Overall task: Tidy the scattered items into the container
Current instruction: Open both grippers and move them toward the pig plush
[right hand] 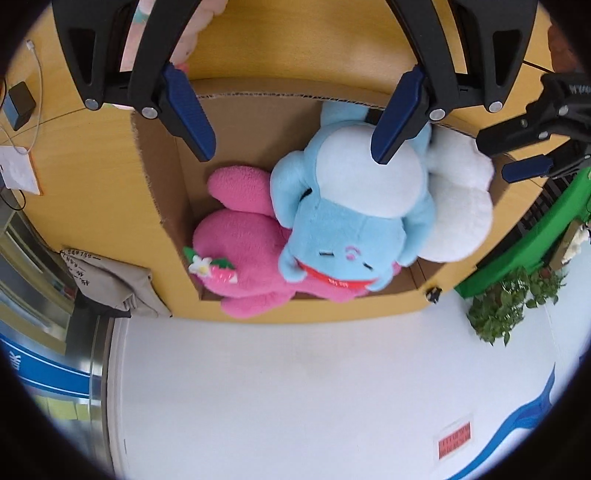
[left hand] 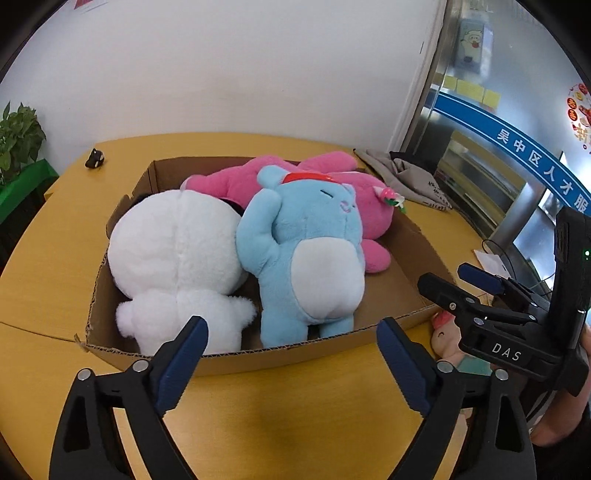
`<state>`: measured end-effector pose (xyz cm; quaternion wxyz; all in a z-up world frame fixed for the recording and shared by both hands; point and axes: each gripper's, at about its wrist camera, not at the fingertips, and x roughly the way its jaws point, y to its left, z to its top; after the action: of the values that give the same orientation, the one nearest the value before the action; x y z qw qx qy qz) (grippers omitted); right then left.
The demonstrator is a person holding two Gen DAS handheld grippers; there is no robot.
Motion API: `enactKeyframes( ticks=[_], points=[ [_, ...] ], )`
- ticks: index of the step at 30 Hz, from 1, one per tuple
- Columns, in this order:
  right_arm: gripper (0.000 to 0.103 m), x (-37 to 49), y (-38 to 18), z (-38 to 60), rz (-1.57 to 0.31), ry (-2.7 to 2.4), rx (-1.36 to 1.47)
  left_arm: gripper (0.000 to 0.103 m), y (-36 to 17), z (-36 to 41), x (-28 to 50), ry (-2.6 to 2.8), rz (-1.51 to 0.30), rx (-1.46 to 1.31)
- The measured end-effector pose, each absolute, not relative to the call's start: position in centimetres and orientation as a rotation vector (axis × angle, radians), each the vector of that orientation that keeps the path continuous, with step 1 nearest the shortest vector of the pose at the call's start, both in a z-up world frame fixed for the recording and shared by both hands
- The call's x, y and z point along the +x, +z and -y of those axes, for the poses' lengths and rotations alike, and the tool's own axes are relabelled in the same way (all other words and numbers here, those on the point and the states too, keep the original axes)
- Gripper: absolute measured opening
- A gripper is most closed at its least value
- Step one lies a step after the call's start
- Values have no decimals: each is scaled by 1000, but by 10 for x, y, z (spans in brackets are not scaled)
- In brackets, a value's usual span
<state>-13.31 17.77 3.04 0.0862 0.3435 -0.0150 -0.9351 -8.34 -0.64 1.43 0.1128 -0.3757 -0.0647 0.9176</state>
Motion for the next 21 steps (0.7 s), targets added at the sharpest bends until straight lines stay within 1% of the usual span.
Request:
enactKeyframes(
  ticks=[2,6,13,21],
  points=[
    [88,-122,32,-177,56,-2766,1018,102,17,0,-76,2714,161,-1090],
    [89,-103,28,-173,-3,-2750,1021,102,21,-8,-66,2694,167,-1079],
    [89,-87,33,-186,24,-2788,1005,102,31,-17,-50,2768,166,-1014],
    [89,-77,34,-200,29,-2793,1013,102,26,-22,-47,2752,198,-1031]
  ],
)
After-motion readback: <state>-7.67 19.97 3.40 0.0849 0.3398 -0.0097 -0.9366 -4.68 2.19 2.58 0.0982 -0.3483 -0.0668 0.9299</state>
